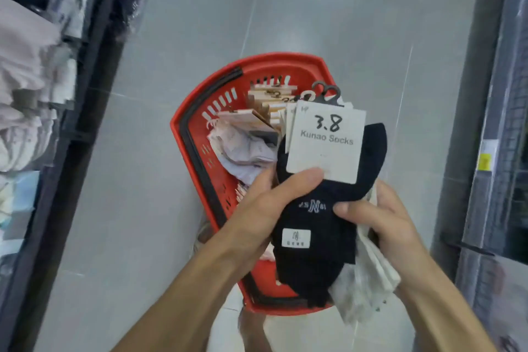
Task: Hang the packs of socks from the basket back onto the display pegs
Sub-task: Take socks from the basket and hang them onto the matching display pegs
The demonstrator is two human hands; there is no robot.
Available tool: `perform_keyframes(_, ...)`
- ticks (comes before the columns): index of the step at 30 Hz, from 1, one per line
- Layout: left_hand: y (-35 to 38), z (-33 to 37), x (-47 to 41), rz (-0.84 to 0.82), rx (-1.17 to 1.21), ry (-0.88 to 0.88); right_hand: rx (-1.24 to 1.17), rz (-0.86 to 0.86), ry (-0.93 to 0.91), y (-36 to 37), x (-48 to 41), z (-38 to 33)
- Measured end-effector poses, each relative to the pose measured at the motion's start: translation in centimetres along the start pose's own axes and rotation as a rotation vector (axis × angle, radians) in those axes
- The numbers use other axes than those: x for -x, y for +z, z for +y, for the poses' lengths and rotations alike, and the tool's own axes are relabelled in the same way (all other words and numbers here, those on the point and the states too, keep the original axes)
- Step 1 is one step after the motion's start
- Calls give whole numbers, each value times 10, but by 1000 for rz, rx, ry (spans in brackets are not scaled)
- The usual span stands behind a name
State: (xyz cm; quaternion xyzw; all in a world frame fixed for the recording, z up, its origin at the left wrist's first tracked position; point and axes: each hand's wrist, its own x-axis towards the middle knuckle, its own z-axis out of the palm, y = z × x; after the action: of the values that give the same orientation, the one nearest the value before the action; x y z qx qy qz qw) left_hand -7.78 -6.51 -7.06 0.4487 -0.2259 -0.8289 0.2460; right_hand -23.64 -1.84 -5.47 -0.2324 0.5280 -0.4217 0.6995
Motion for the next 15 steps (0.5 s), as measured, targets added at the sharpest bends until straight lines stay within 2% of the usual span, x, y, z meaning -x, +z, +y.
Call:
perform_keyframes(3,15,69,50,76,10,78,68,-107,-18,55,18,-67)
perform_keyframes(6,34,154,119,265,5,241,168,-150,-128,126,40,-143)
perform_keyframes(8,49,216,177,443,-16,342,222,-138,-266,183,60,-196)
perform_keyframes(12,67,322,309,653,-145,589,335,-22,-592,299,110,-287)
perform_keyframes(15,76,380,421,823,-221,723,396,-58,-860,393,154,-350)
